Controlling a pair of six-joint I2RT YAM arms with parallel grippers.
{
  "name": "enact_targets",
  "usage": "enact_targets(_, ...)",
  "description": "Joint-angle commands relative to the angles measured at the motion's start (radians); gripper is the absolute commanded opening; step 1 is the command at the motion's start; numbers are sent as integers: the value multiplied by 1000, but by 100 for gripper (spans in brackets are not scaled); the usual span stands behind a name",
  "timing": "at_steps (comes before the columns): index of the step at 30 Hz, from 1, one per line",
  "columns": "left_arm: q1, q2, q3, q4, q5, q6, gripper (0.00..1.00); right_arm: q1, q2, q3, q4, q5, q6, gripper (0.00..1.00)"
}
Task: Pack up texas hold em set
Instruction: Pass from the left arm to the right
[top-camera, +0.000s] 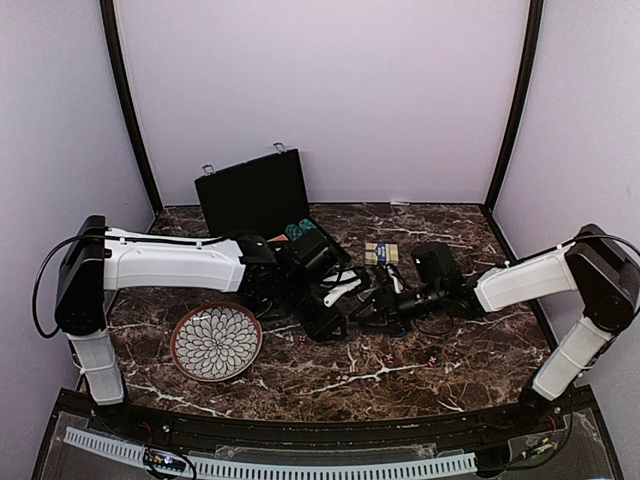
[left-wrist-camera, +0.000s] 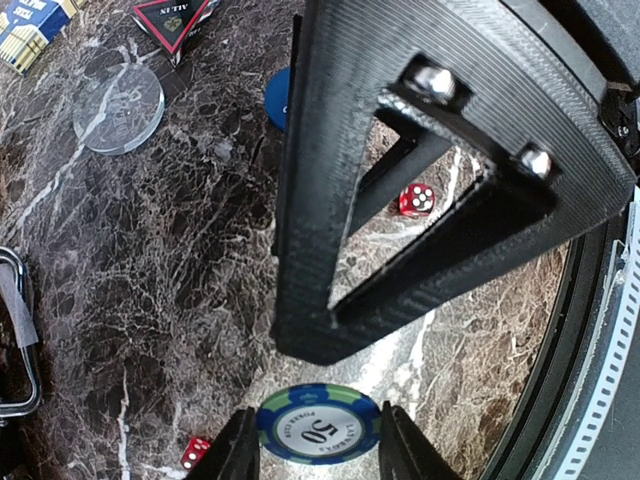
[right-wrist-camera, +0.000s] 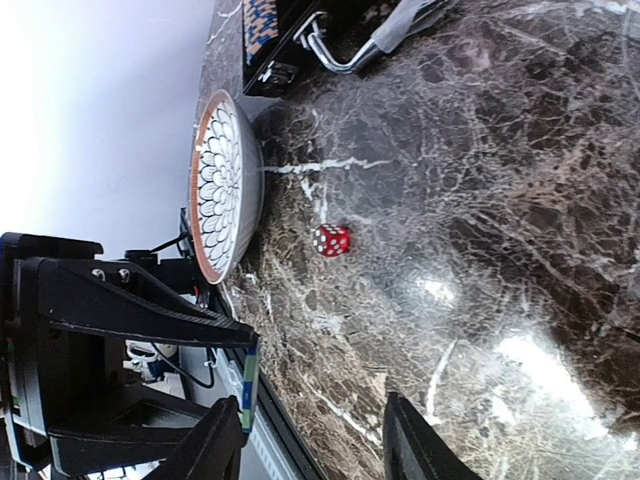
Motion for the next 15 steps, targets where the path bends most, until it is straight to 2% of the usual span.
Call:
enact_targets(1, 5, -51, -15, 19, 22, -6, 40, 0, 19, -15, 110, -49, 53, 47)
enact_targets(15, 6, -47, -18, 24, 34, -2, 40, 59, 73, -15, 208, -79, 119, 39)
